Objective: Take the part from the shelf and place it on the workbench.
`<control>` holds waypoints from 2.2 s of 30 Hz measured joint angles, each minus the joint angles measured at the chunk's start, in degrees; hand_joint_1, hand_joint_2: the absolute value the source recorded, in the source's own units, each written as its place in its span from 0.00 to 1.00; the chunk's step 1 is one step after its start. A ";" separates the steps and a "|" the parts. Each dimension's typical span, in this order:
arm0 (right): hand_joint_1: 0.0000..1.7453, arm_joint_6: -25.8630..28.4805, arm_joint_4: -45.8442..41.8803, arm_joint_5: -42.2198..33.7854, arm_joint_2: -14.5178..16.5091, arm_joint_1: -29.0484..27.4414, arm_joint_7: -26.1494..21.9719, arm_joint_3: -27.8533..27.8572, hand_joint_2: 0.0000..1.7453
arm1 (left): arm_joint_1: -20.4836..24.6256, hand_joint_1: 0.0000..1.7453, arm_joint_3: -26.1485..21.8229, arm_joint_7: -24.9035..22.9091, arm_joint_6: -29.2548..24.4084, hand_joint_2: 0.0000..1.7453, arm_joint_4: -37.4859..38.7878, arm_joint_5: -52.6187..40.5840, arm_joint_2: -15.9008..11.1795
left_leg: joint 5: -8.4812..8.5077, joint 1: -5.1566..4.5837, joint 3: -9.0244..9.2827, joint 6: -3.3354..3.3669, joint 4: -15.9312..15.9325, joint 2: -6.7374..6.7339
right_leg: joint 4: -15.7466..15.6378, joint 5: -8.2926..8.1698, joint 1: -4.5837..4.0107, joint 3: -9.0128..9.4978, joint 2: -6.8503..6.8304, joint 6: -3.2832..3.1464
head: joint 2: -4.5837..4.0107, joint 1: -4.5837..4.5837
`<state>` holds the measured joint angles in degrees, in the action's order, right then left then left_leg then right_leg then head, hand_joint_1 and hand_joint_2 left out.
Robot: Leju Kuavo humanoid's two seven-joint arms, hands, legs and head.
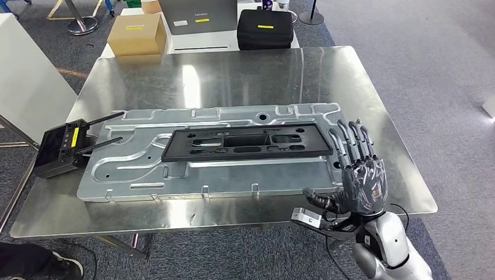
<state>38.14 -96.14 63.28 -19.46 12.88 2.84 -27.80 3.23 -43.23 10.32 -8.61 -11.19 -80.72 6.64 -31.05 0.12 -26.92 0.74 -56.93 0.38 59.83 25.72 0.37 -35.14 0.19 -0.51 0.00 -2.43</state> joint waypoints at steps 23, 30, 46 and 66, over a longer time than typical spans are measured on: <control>0.00 1.84 -7.13 -19.31 17.72 -14.80 -28.83 17.67 0.00 | 0.11 0.00 0.68 -9.27 -11.17 0.00 0.00 -0.73 4.86 | 1.67 0.30 0.82 1.76 1.76 -0.30 | 0.44 0.37 0.30 -0.24 0.12 1.53 | 0.00 -0.03; 0.00 1.93 -7.18 -21.97 18.42 -17.30 -31.47 18.81 0.00 | -0.01 0.00 1.26 -10.17 -11.15 0.00 0.00 -0.82 5.47 | 1.61 0.85 0.86 1.36 1.47 -0.46 | 9.51 2.40 1.55 -4.34 -0.06 3.00 | 0.00 -0.03; 0.00 1.93 -7.92 -23.17 20.02 -18.68 -33.02 19.27 0.00 | 0.03 0.00 1.61 -9.27 -10.77 0.00 0.00 -0.85 5.69 | -3.00 0.74 -4.62 -0.20 -10.10 -0.44 | 0.76 -0.46 0.32 -1.23 -0.24 -0.59 | 0.00 -0.08; 0.00 1.93 -8.43 -24.03 21.61 -18.77 -34.77 19.86 1.00 | 0.45 0.00 1.60 -1.85 -0.82 0.00 0.00 -0.85 2.70 | 4.61 -0.33 -5.07 0.77 -1.33 -0.91 | -0.85 2.31 -0.02 3.41 -0.18 0.77 | 0.00 -0.13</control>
<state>40.06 -104.57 39.24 2.15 -5.89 -31.93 -7.93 3.68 -41.63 8.46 -9.43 -11.19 -81.57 9.34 -26.44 -0.21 -31.99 1.51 -58.26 -0.53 58.98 28.02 0.34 -31.74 0.01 0.26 0.00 -2.56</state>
